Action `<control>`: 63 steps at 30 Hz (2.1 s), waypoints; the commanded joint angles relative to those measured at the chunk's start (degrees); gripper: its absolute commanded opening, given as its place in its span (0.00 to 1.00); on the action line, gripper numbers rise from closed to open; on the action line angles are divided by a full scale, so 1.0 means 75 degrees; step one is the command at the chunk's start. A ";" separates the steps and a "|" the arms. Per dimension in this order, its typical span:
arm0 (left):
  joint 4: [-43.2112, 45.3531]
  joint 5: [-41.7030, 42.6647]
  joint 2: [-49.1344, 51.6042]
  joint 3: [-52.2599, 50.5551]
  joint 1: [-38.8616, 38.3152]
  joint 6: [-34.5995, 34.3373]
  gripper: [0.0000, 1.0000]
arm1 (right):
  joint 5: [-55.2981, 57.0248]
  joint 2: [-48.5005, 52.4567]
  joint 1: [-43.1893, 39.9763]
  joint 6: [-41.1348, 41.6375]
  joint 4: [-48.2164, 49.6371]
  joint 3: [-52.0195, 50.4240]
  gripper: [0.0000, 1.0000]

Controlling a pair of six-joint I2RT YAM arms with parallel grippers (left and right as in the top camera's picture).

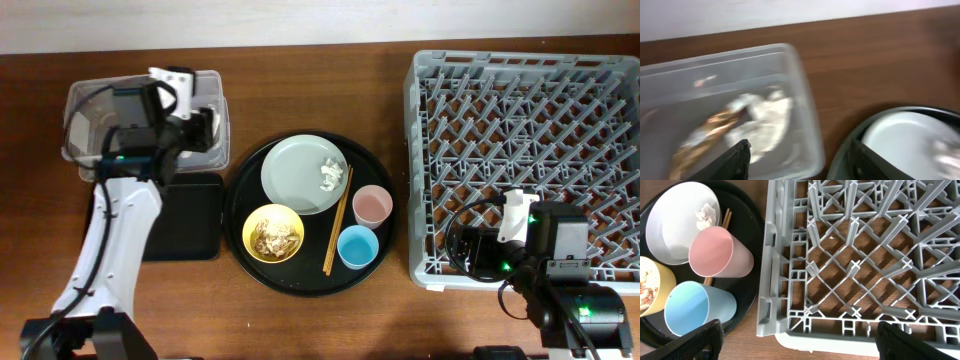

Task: Sort waste into correct bins and load items into the dishwasher rack
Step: 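Move the tissue left and release it into the clear bin, then grasp the remaining tissue scrap on the plate with the left gripper, then drop the tissue scrap into the clear bin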

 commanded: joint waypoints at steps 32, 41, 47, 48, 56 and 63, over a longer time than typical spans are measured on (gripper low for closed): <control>0.0720 0.0050 0.3279 0.0041 -0.3786 0.0041 0.14 | -0.0067 -0.0026 -0.0038 0.0000 -0.0029 0.0125 0.98; 0.0629 -0.0111 0.3040 0.0050 -0.3783 0.0044 0.00 | -0.0067 -0.0029 -0.0038 0.0000 -0.0055 0.0125 0.98; 0.0090 -0.0498 0.1390 0.0050 -0.3150 0.0044 0.01 | -0.0064 -0.0029 -0.0038 0.0000 -0.0052 0.0125 0.98; -0.0035 -0.0498 0.1090 0.0050 -0.2920 0.0044 0.00 | -0.0064 -0.0026 -0.0038 0.0000 -0.0052 0.0125 0.98; -0.0187 -0.0495 0.0280 0.0047 -0.0807 0.0044 0.01 | -0.0067 -0.0026 -0.0038 0.0000 -0.0052 0.0125 0.98; -0.0189 -0.0495 0.0527 0.0047 0.0525 0.0044 0.25 | -0.0067 -0.0029 -0.0038 0.0000 -0.0052 0.0125 0.99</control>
